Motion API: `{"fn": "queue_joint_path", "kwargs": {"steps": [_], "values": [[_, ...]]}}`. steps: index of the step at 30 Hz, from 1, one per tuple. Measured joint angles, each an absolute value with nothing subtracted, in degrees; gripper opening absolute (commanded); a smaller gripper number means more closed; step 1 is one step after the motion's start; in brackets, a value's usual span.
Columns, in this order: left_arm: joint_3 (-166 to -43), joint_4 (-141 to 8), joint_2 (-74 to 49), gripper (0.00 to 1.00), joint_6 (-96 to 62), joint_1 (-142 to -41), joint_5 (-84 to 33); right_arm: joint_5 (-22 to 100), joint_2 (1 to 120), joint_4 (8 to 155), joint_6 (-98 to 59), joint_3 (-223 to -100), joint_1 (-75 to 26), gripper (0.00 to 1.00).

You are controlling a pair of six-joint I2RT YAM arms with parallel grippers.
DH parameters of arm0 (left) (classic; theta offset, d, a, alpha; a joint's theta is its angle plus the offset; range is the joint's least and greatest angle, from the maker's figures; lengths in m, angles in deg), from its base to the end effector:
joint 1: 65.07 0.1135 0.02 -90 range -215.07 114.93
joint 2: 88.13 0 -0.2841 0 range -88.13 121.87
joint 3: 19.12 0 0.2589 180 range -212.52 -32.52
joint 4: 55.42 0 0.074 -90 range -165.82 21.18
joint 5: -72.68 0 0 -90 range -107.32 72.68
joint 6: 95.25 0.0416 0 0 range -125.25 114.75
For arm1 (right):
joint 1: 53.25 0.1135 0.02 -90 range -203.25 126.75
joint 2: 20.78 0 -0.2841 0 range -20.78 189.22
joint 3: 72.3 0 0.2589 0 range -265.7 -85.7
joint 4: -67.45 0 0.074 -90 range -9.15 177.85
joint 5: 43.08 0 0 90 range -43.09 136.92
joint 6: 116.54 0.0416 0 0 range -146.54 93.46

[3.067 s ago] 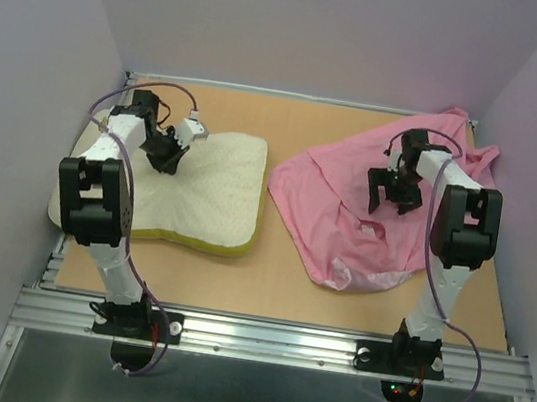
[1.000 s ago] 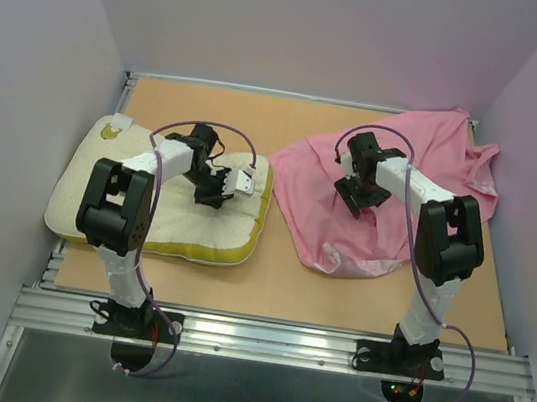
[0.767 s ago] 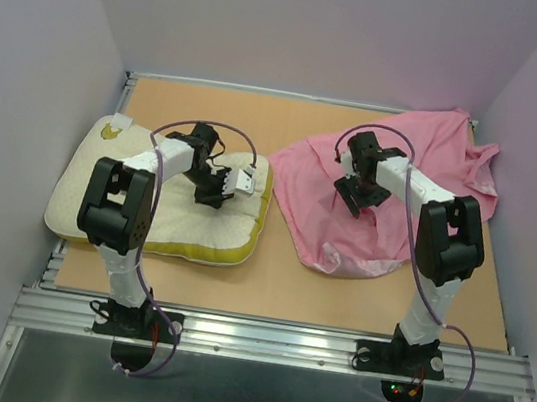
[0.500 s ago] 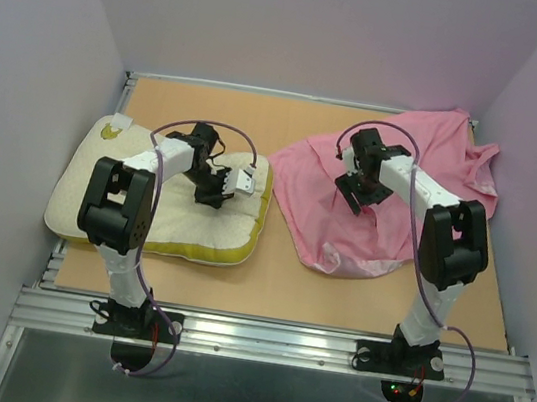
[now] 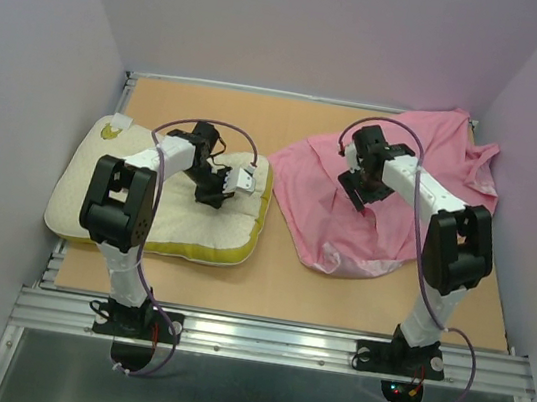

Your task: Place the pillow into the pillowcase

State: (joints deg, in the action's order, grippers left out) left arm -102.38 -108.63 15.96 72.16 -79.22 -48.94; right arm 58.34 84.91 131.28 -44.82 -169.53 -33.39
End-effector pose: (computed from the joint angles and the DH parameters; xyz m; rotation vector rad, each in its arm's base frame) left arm 0.3449 -0.1095 0.1918 1.9259 1.7308 -0.4336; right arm 0.3676 0.1240 0.2396 -0.8791 2.6772 -0.2756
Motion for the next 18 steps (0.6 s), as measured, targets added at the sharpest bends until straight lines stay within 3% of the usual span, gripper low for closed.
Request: {"fn": "queue_joint_path", "kwargs": {"steps": [8,18], "values": [[-102.4,-108.7,16.0,0.0,72.2,-79.2,-49.0,66.0,86.5,129.8,-44.8,-169.5,-33.4,0.64],[-102.4,-108.7,16.1,0.0,72.0,-79.2,-49.0,64.1,87.7,129.6,-45.9,-169.4,-33.4,0.64]]}}
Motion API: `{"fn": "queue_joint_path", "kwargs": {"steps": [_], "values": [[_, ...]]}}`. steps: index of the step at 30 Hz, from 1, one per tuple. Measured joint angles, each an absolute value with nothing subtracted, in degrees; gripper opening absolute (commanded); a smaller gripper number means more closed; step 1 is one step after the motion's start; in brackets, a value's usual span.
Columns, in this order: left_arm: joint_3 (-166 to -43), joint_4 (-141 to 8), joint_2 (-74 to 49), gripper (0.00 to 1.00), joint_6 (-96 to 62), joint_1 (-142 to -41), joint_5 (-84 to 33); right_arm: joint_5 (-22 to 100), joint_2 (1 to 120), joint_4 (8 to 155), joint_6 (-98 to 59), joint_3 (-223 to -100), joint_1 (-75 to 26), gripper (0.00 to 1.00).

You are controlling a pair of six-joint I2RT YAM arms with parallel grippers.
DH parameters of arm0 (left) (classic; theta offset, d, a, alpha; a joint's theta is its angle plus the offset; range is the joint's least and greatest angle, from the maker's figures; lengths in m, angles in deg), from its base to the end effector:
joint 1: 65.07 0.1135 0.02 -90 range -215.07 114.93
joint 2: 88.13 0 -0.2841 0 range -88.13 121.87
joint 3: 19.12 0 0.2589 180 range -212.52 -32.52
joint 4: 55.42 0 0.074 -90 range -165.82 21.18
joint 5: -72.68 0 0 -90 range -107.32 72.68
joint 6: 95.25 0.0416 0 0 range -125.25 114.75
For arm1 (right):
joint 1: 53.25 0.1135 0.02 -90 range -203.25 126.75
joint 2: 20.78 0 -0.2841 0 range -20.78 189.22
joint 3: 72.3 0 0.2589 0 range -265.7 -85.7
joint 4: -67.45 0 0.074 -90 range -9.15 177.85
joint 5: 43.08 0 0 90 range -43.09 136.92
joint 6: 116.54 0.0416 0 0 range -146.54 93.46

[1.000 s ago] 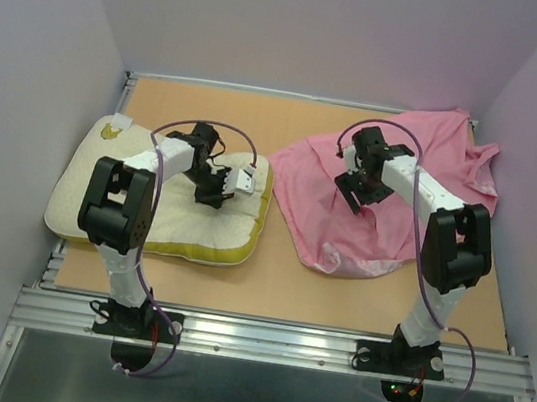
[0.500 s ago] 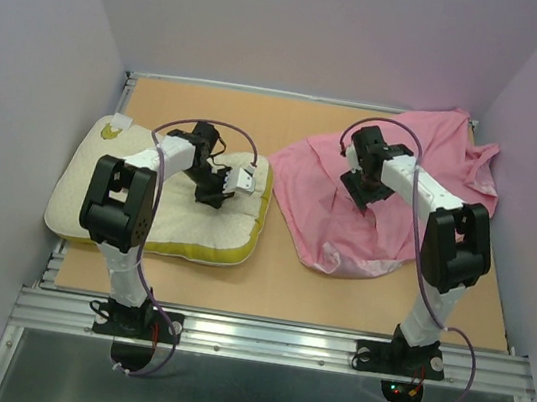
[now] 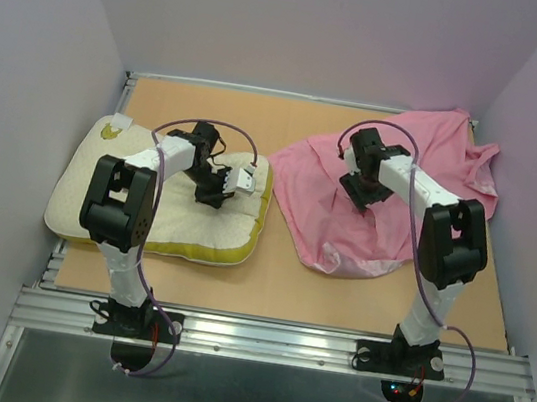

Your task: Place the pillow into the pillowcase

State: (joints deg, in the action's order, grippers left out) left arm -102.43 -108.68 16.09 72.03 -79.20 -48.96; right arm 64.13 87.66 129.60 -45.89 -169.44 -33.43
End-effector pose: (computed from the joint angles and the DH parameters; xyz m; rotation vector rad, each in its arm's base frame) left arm 0.3452 -0.1094 0.1912 1.9242 1.7350 -0.4365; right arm 0.3769 0.1227 0.2233 -0.8875 2.6798 -0.4254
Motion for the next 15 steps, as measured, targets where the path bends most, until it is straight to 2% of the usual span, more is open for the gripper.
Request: {"fn": "queue_joint_path", "kwargs": {"steps": [7,11,15], "values": [[-102.4,-108.6,16.1,0.0,71.7,-79.2,-49.0,61.7,91.7,129.1,-46.0,-169.4,-33.4,0.63],[-102.4,-108.5,16.1,0.0,71.4,-79.2,-49.0,61.6,93.8,128.2,-45.7,-169.7,-33.4,0.58],[-102.4,-108.4,16.1,0.0,71.2,-79.2,-49.0,61.9,94.9,127.8,-45.1,-171.1,-33.4,0.57]]}}
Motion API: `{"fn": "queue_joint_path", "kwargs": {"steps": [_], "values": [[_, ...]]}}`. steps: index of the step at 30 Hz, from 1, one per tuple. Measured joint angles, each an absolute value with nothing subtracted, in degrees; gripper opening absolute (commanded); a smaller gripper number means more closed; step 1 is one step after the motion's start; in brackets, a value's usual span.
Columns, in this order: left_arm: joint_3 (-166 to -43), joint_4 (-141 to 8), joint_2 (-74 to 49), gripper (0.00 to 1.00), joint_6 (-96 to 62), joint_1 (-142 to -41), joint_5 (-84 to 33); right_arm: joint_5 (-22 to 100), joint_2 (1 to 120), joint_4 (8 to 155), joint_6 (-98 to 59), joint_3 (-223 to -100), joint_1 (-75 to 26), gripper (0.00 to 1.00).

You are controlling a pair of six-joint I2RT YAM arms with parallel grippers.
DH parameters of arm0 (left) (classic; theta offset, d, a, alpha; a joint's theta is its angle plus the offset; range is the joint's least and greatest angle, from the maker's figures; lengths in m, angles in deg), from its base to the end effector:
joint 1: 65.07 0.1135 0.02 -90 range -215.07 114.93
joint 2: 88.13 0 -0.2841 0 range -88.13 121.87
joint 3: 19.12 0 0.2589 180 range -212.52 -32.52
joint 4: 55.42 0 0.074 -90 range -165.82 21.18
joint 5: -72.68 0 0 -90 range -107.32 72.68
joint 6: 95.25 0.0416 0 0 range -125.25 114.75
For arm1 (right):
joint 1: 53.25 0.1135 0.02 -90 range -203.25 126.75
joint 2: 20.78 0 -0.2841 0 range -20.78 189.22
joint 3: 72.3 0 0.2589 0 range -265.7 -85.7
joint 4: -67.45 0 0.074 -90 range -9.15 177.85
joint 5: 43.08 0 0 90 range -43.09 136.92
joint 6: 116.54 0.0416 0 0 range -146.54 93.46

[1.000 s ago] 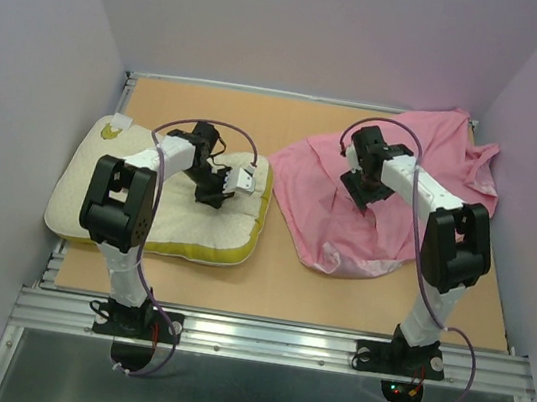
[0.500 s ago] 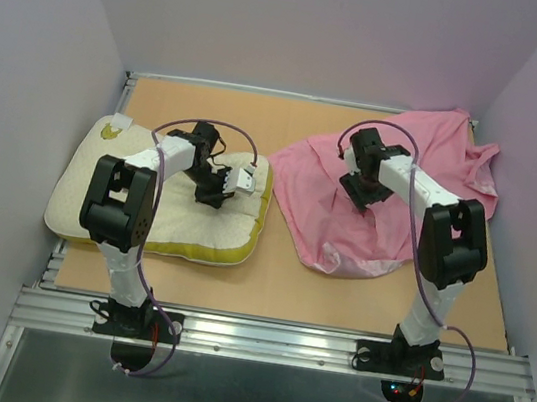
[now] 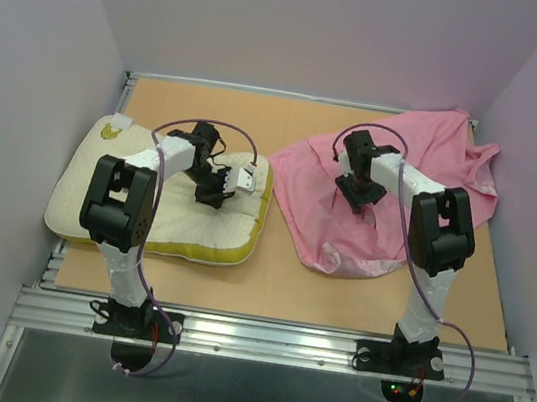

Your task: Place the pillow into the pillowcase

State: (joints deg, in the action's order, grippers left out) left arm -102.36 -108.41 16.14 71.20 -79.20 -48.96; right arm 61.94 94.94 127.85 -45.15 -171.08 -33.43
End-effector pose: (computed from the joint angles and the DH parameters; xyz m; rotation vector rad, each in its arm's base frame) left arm 0.3455 -0.1095 0.1907 1.9121 1.7480 -0.4397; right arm 0.3950 0.1309 0.1826 -0.9128 2.7475 -0.3782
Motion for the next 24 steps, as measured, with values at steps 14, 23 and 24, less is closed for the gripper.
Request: {"fn": "queue_joint_path", "kwargs": {"steps": [14,23,24], "values": [[-102.3,-108.3,16.0,0.0,71.0,-79.0,-49.1,64.1,95.1,126.3,-44.4,-174.8,-33.4,0.0],[-105.9,-114.6,12.7,0.0,70.9,-76.9,-52.8,59.9,88.7,125.7,-39.6,-174.8,-34.7,0.0],[-106.7,-115.5,12.1,0.0,70.8,-76.9,-53.1,59.4,87.3,125.4,-39.1,-174.8,-34.9,0.01]]}}
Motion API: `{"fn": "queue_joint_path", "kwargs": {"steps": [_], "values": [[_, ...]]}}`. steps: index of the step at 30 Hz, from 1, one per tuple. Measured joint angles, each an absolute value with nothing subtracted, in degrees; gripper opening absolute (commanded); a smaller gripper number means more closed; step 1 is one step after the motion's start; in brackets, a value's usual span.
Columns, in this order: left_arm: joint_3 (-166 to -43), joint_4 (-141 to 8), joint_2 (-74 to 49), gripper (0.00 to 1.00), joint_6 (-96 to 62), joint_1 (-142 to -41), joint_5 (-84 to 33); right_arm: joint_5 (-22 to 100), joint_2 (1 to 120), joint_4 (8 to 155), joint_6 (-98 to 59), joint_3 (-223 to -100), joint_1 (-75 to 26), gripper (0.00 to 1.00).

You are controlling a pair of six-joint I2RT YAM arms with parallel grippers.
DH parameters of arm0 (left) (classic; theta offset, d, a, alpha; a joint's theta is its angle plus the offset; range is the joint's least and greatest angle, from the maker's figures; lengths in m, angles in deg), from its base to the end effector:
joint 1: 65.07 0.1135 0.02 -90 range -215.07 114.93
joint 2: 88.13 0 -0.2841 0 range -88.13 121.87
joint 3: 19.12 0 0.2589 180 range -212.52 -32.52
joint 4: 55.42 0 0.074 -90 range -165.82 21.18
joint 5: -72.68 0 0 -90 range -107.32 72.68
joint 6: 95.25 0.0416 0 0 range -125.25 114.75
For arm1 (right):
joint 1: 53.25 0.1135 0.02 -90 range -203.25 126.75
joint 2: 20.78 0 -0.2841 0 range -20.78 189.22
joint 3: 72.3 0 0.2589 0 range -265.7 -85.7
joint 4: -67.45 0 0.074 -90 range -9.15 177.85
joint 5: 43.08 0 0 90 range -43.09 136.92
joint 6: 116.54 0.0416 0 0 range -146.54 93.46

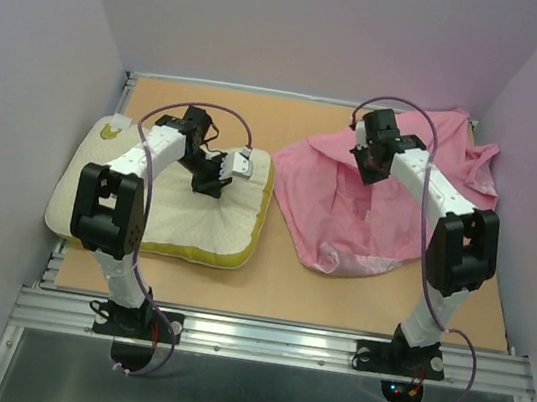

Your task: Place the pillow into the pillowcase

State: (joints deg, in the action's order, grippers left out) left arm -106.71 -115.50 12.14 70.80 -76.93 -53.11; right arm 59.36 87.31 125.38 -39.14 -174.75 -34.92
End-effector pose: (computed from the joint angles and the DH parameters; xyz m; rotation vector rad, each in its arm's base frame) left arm 0.3426 -0.0968 0.2333 1.8378 1.7284 -0.4863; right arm 0.3985 0.1226 0.2555 -0.6435 2.5813 -0.2583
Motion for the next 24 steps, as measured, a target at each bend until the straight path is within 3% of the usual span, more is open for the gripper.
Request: {"fn": "queue_joint_path", "kwargs": {"steps": [8,18,24], "values": [[-115.6,-120.3,11.4,0.0,67.5,-78.7,-56.7,56.7,79.9,123.6,-36.0,-174.8,-35.7,0.0],[-118.3,-117.0,11.7,0.0,57.1,-95.0,-60.4,54.6,78.6,123.7,-34.0,-174.8,-35.7,0.01],[-125.1,-112.7,18.9,0.0,49.4,-99.6,-64.3,52.7,75.2,123.5,-33.3,-174.5,-35.7,0.01]]}}
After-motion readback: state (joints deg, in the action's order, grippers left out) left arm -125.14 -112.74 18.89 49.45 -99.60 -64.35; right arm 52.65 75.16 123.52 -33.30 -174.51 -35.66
